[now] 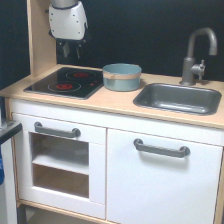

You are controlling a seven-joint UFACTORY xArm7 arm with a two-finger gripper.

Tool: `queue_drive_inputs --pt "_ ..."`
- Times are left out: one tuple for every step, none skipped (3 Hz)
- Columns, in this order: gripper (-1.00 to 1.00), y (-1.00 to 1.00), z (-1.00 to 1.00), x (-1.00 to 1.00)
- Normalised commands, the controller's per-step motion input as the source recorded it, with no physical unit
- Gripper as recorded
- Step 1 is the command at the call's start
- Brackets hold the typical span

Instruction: Place the pot in the sink

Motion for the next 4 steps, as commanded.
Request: queue_drive_inputs --pt "1.0 -0.04 0.0 0.01" --pt "1.0 -0.06 0.01 -0.02" --pt "1.0 -0.05 -0.01 0.02" --pt "1.0 -0.04 -0.02 0.03"
